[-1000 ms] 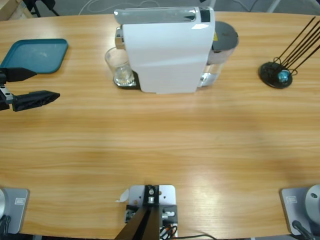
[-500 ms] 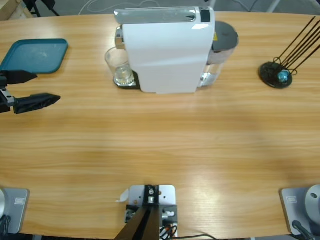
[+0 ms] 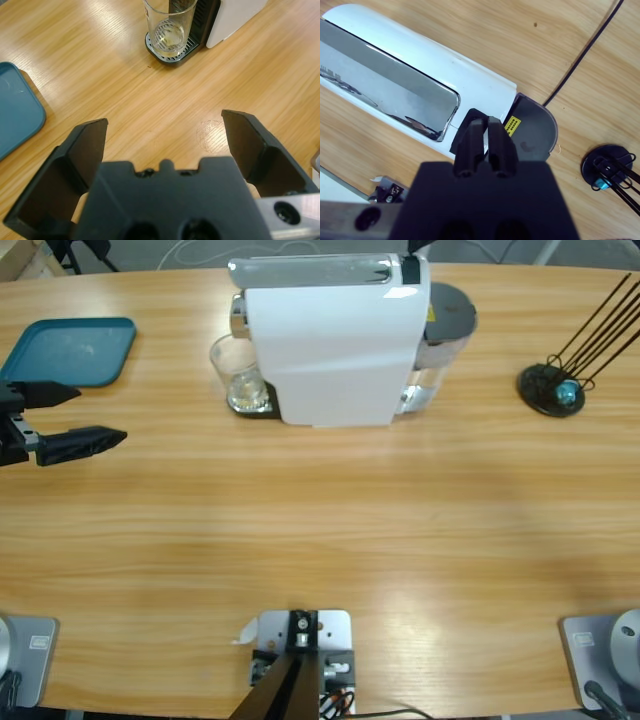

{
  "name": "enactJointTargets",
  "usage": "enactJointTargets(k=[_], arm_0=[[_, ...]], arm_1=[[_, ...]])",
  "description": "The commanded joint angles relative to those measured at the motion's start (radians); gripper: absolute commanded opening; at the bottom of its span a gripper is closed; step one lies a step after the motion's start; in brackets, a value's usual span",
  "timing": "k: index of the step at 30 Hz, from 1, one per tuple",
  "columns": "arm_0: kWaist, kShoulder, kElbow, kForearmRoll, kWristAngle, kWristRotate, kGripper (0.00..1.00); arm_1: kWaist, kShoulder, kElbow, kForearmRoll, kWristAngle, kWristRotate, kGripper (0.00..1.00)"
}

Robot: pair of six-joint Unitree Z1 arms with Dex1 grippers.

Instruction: Pour coffee

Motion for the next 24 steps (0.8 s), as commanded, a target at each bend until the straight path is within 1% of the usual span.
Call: enactJointTargets(k=[1,12,20,22,24], arm_0=[[-0.008,0.031,0.036,-0.009,0.011,0.01,1.0],[-0.008,0.035,0.039,-0.009,0.011,0.01,1.0],[-0.008,0.044,0.04,-0.012,0.011,0.01,1.0],[-0.008,0.047,0.04,-0.018,0.011,0.01,1.0],[-0.008,0.047,0.04,-0.021,0.011,0.01,1.0]], arm_1=[[0.018,0.045,0.018,0.011,-0.006,-0.01,0.0],[0.026,0.038,0.043,0.018,-0.014,-0.01,0.0],[0.029,0.038,0.108,0.023,-0.019,-0.011,0.0],[0.031,0.034,0.084,0.021,-0.028,-0.013,0.0],[0.031,0.014,0.011,0.017,-0.032,-0.036,0.0]])
